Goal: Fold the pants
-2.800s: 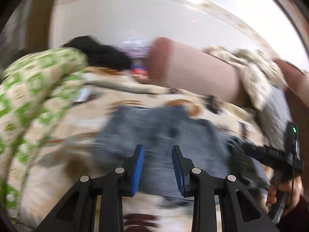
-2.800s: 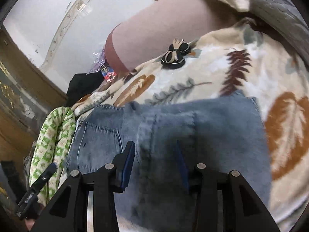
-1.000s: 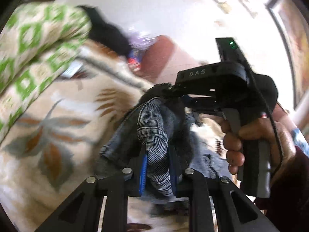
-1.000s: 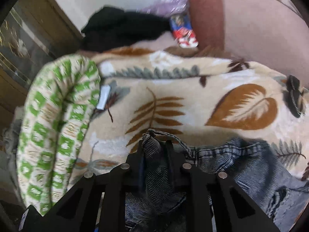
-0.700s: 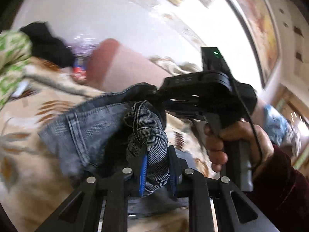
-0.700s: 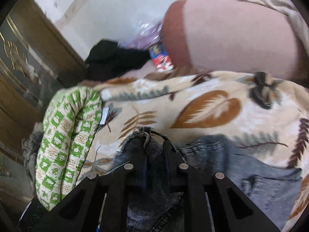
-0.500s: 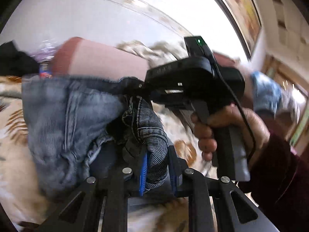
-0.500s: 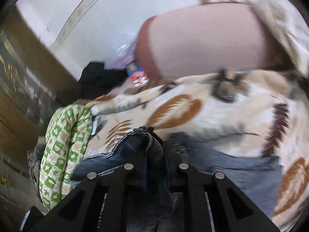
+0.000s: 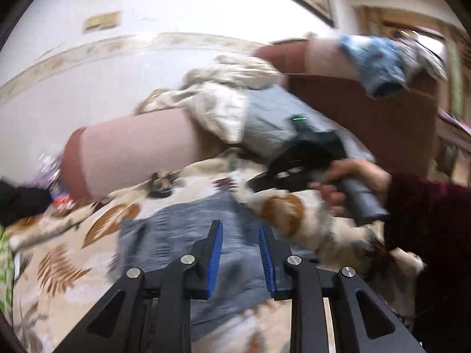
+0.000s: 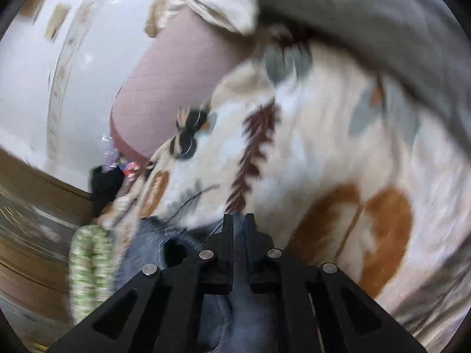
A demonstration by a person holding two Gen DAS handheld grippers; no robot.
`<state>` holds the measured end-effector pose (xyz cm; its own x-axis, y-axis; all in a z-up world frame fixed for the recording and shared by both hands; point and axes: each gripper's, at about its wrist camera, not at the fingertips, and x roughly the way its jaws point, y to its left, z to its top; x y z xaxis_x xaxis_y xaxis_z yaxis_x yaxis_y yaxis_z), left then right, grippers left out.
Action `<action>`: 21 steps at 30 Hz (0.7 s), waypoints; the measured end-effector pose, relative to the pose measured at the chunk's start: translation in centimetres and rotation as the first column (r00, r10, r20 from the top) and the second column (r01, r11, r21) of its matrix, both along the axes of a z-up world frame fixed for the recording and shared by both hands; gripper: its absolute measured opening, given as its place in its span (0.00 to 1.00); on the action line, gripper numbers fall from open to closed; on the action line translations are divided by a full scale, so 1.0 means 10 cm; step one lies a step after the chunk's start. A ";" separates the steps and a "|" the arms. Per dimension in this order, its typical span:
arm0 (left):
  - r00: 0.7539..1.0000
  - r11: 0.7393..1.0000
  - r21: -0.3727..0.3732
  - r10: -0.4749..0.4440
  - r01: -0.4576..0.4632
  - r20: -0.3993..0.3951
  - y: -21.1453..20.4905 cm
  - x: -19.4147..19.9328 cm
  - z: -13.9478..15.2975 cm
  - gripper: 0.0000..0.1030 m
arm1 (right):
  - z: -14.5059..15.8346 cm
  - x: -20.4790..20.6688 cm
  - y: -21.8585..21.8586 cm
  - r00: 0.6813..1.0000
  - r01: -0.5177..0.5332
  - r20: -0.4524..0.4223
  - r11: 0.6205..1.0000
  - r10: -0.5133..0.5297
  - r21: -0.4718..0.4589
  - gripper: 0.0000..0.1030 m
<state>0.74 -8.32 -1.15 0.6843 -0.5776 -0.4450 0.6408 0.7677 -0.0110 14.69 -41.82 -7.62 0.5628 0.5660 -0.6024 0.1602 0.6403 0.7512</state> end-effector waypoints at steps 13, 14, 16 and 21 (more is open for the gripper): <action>0.994 0.997 0.080 0.017 -0.008 -0.107 0.17 0.05 -0.42 0.61 | 0.12 -0.10 0.62 0.993 -0.120 0.017 0.991 0.120 0.059 0.72; 0.994 0.996 0.089 0.014 -0.004 -0.112 0.13 0.07 -0.44 0.62 | 0.07 -0.08 0.65 0.993 -0.118 0.006 0.991 0.118 0.065 0.72; 0.992 0.997 0.080 0.006 0.004 -0.126 0.10 0.09 -0.51 0.66 | -0.05 -0.04 0.73 0.993 -0.120 0.000 0.988 0.121 0.092 0.72; 0.978 0.999 0.018 -0.028 0.032 -0.208 0.03 0.23 -0.67 0.66 | -0.24 0.02 0.92 0.984 -0.177 0.007 0.979 0.177 0.100 0.18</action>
